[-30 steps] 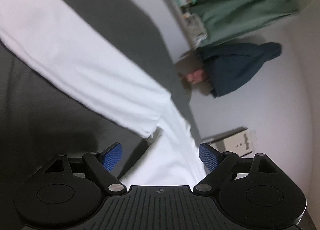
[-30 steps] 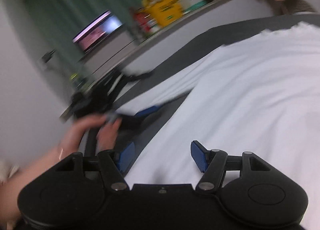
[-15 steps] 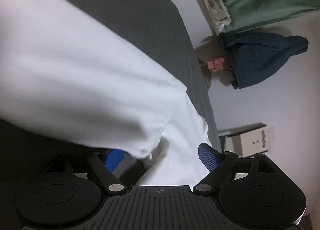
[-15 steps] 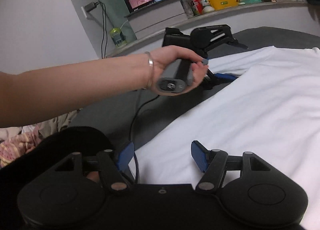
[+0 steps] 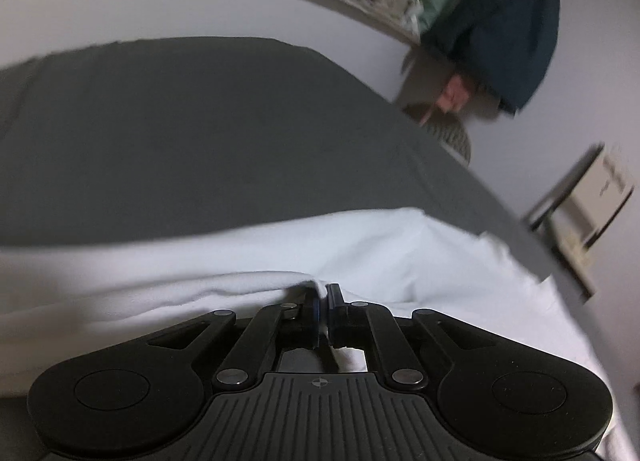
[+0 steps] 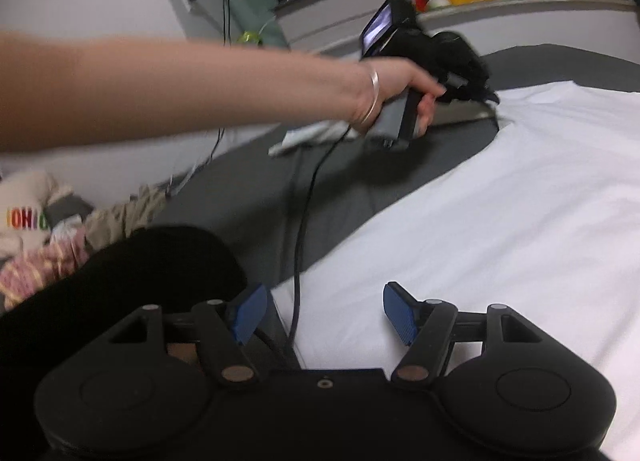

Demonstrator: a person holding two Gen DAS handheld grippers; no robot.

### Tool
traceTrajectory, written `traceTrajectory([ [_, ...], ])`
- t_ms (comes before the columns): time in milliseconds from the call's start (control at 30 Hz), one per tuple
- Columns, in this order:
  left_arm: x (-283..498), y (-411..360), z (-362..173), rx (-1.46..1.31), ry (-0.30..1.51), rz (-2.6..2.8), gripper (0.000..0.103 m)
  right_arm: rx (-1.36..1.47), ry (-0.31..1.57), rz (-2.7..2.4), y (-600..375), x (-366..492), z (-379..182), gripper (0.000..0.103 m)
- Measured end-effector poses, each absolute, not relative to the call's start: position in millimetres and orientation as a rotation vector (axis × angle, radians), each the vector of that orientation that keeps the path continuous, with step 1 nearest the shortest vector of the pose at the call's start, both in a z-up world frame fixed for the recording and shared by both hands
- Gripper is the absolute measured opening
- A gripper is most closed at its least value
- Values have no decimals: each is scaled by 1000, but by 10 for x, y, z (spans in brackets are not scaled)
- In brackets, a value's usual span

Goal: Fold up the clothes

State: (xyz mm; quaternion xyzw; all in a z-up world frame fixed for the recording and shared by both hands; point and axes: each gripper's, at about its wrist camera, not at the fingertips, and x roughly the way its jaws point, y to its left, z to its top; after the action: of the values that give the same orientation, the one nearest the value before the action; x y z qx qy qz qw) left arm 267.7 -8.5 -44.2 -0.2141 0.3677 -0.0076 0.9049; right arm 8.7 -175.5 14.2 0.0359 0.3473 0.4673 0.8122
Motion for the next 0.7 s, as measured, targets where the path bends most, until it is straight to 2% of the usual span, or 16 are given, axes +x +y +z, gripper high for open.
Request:
traceTrajectory([
  [167,2808,-42,-470,-423,782,-59,7,47,762,998,-1712,73,88,64],
  [233,2799,70,-476,-493,789,-89,7,44,758,993,-1725,74,108,64],
  [300,2717,204,-511,-592,810,-123,12,42,754,988,-1738,75,129,64],
  [333,2642,262,-520,-634,819,-138,18,41,751,985,-1745,76,139,64],
  [400,2430,349,-480,-672,837,-165,45,38,747,980,-1758,77,159,64],
  [433,2293,368,-437,-657,851,-183,89,37,745,977,-1765,78,169,64],
  [467,2156,382,-393,-640,865,-203,103,36,743,975,-1772,78,180,64],
  [700,1107,343,-21,-449,1000,-351,103,4,715,884,-1964,100,348,64],
])
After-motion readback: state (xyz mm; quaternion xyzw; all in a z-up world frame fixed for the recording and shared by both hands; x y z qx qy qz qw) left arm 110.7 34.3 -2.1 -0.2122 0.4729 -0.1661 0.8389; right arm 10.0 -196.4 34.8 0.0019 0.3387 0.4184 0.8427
